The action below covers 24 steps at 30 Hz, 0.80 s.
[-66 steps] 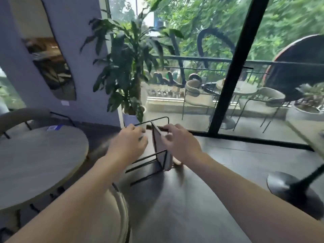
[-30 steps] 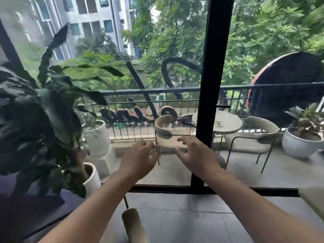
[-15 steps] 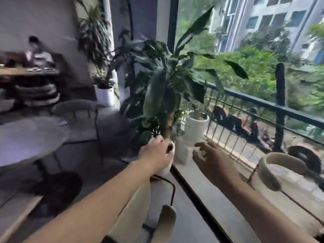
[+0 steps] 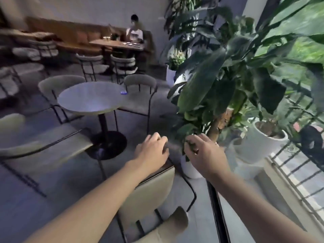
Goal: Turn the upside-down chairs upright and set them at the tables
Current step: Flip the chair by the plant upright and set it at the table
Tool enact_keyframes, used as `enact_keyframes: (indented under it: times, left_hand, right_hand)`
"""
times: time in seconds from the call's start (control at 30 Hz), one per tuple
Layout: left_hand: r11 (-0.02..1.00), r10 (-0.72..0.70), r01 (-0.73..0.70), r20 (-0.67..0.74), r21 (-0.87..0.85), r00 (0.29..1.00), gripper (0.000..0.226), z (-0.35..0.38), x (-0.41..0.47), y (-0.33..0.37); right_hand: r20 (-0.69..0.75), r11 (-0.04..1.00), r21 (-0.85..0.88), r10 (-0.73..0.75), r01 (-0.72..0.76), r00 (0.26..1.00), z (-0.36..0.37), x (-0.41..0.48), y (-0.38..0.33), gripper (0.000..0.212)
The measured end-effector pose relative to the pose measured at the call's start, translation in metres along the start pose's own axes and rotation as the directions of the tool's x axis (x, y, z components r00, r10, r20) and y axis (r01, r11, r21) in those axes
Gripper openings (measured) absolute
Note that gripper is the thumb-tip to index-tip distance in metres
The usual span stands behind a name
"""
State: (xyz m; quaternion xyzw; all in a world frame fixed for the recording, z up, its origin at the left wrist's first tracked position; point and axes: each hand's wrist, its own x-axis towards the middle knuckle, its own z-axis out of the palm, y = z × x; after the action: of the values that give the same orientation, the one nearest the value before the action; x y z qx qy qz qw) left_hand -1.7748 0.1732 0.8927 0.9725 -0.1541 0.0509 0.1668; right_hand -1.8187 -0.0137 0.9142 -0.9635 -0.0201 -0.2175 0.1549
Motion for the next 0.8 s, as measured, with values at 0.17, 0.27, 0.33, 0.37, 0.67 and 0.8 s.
enact_keyframes:
  times: [0.17, 0.27, 0.33, 0.37, 0.67, 0.8]
  left_hand:
    - [0.983, -0.162, 0.169, -0.094, 0.074, 0.982, 0.031, 0.017, -0.003, 0.015]
    - [0.953, -0.256, 0.275, -0.145, 0.129, 0.956, 0.034, 0.038, -0.010, 0.028]
    - [0.934, -0.303, 0.325, -0.149, 0.150, 0.941, 0.034, 0.063, -0.011, 0.033]
    - [0.927, -0.322, 0.341, -0.137, 0.154, 0.937, 0.034, 0.079, -0.012, 0.035]
    - [0.881, -0.400, 0.412, -0.097, 0.232, 0.911, 0.029, 0.301, -0.026, -0.004]
    - [0.867, -0.460, 0.455, -0.021, 0.203, 0.888, 0.031, 0.430, -0.042, -0.035]
  right_hand:
    - [0.080, 0.975, 0.135, -0.185, 0.174, 0.979, 0.034, 0.028, 0.023, 0.024]
    - [0.097, 0.934, 0.223, -0.306, 0.278, 0.947, 0.067, 0.033, 0.040, 0.028]
    - [0.104, 0.906, 0.255, -0.373, 0.338, 0.922, 0.097, 0.031, 0.056, 0.029]
    - [0.115, 0.893, 0.262, -0.406, 0.366, 0.907, 0.116, 0.027, 0.066, 0.030]
    - [0.174, 0.845, 0.336, -0.490, 0.417, 0.854, 0.337, -0.046, 0.174, 0.032]
    - [0.220, 0.859, 0.345, -0.466, 0.378, 0.857, 0.442, -0.097, 0.223, 0.029]
